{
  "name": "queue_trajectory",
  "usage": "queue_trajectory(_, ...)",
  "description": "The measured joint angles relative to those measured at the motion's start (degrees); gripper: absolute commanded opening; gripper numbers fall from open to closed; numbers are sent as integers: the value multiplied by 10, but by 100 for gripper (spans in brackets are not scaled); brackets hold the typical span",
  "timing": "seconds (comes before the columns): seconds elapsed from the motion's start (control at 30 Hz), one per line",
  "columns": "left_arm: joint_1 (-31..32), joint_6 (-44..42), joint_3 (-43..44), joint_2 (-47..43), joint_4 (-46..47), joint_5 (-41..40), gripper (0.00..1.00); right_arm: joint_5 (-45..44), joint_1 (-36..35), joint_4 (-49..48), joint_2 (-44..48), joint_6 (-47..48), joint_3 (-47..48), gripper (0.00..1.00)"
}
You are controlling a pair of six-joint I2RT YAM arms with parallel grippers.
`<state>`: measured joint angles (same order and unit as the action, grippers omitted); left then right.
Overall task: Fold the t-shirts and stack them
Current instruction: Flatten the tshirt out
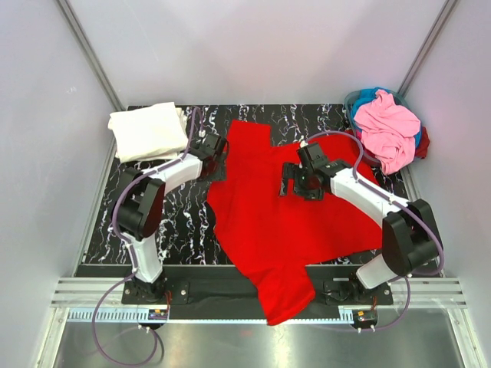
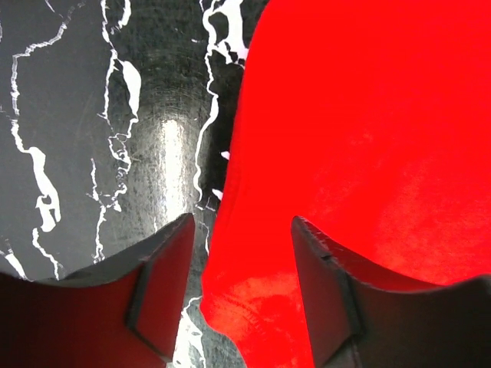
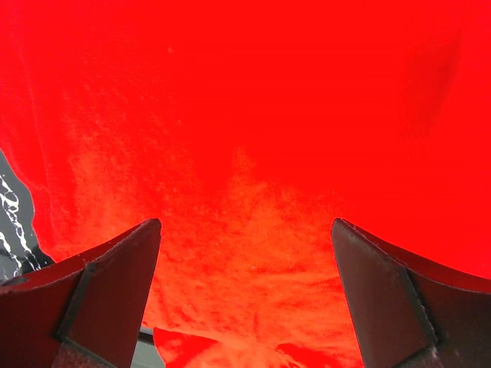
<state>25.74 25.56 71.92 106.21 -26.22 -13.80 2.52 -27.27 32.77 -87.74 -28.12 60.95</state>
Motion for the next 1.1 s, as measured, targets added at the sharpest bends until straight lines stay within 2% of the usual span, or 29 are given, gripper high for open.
queue_trajectory(0.17,-18,-2,5,29,-5,20,45,0,0,-2,14,0,-6,100)
queue_trajectory(0.27,-30,-3,9,40,-11,37,34,0,0,-3,16,0,-8,100)
queue_trajectory(0.3,-33,-3,14,42,-11,45,23,0,0,-4,16,0,-9,100)
queue_trajectory(0.43,-38,-11,34,57,-11,65,0,0,0,-5,16,0,-14,100)
queue_trajectory(0.73,-49,-30,61,73,-29,89,0,0,0,-5,16,1,-17,100)
queue_trajectory(1.0,-131,-45,189,151,-86,111,0,0,0,-4,16,7,-17,100)
queue_trajectory(1.1,-160,-54,277,203,-130,112,0,0,0,-4,16,8,-17,100)
